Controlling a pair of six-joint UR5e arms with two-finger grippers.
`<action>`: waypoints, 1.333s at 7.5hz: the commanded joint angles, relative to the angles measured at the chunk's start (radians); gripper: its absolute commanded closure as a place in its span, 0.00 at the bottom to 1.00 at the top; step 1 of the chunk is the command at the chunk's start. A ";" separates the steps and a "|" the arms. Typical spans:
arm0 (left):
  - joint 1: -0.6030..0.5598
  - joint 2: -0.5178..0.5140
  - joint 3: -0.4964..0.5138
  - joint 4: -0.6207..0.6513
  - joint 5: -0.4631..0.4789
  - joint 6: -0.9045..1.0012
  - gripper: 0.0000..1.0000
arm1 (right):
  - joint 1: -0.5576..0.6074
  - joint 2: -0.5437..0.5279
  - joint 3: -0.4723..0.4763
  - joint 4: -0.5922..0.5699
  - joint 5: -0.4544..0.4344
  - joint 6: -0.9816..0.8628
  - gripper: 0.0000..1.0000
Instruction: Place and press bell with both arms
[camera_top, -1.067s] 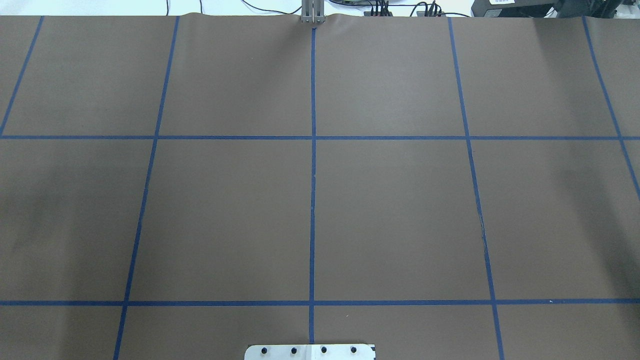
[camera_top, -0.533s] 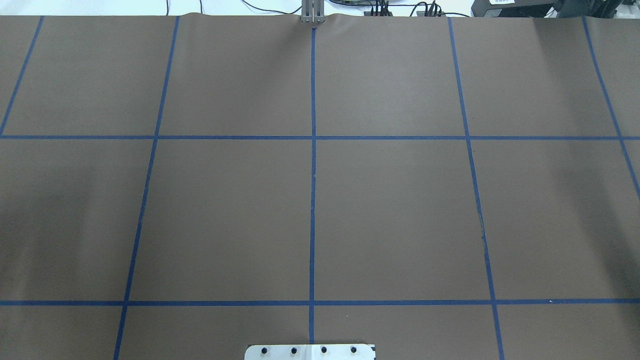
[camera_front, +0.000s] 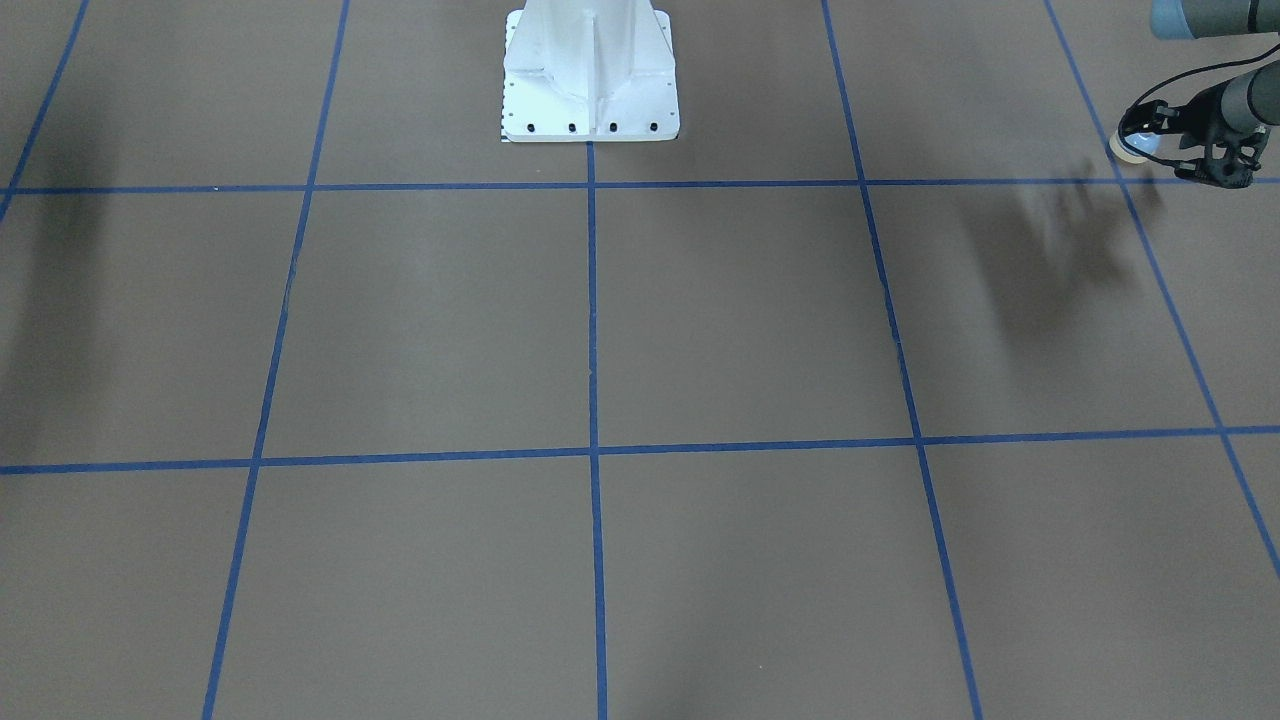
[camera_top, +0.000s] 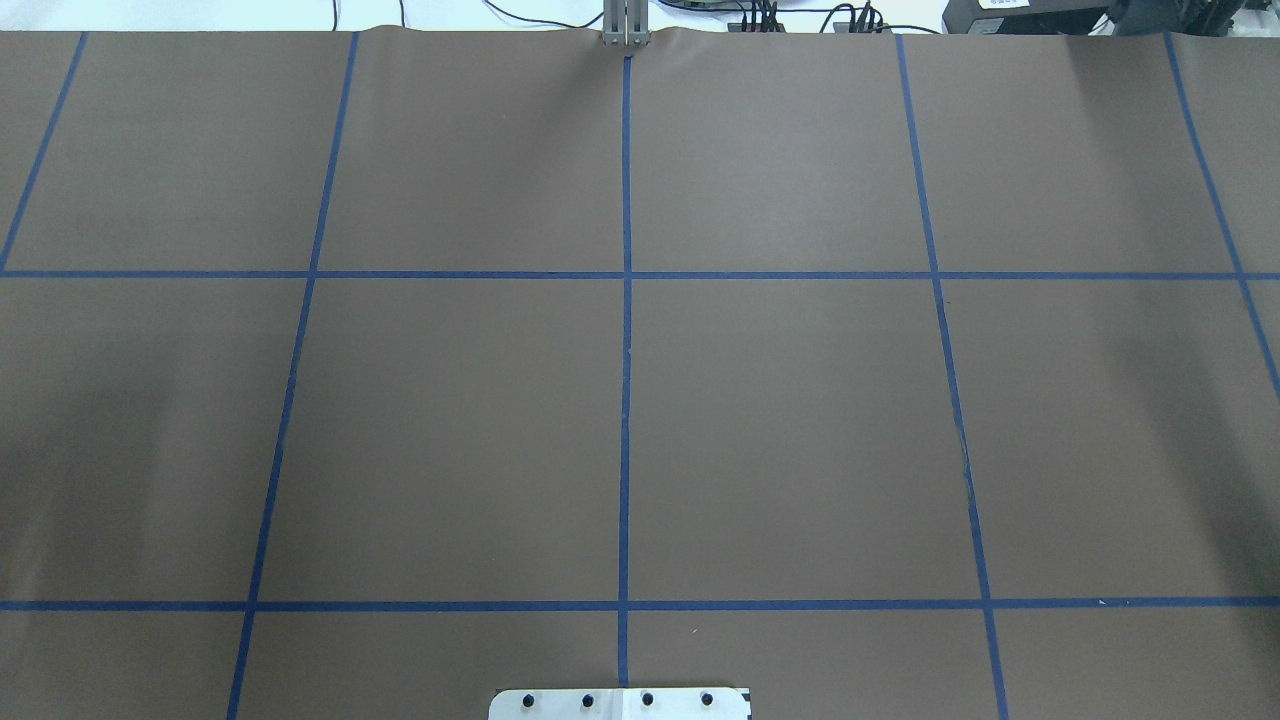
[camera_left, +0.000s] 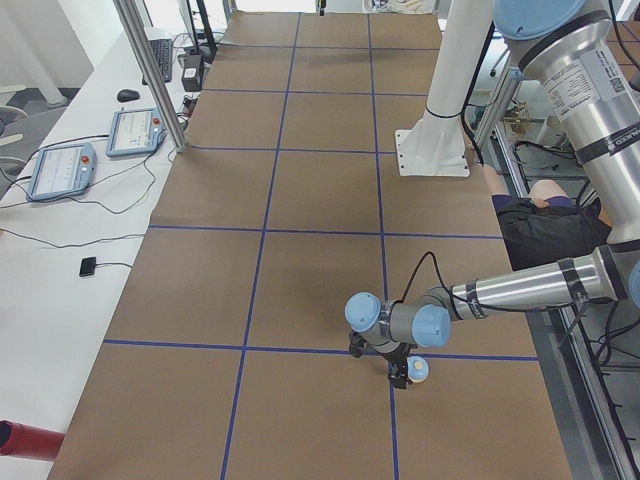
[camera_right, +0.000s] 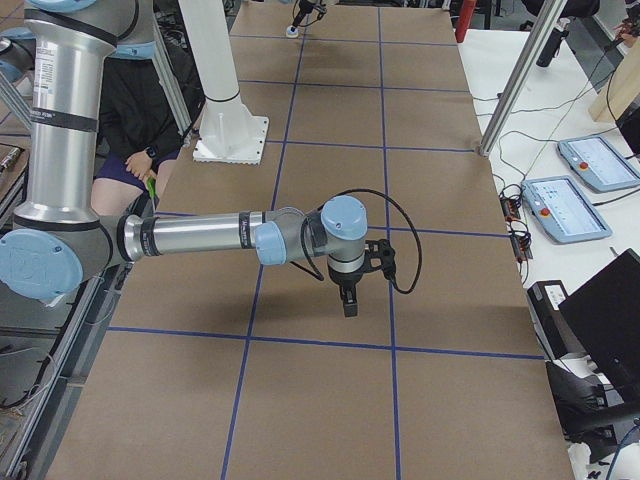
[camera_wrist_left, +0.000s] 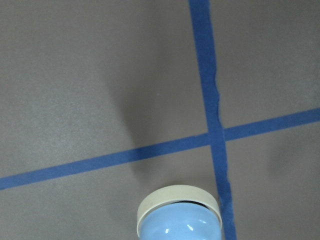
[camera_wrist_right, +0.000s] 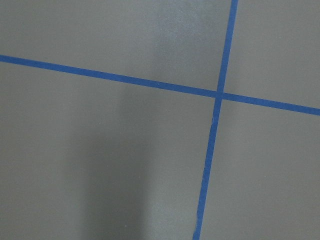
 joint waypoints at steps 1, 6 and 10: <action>0.053 -0.013 0.018 0.000 0.015 -0.029 0.00 | 0.000 0.000 0.001 0.000 0.000 0.000 0.00; 0.107 -0.047 0.078 0.000 0.023 -0.038 0.00 | 0.000 0.000 0.001 0.000 -0.001 0.000 0.00; 0.119 -0.043 0.078 0.000 0.023 -0.038 0.15 | 0.000 0.000 0.004 0.000 -0.001 0.000 0.00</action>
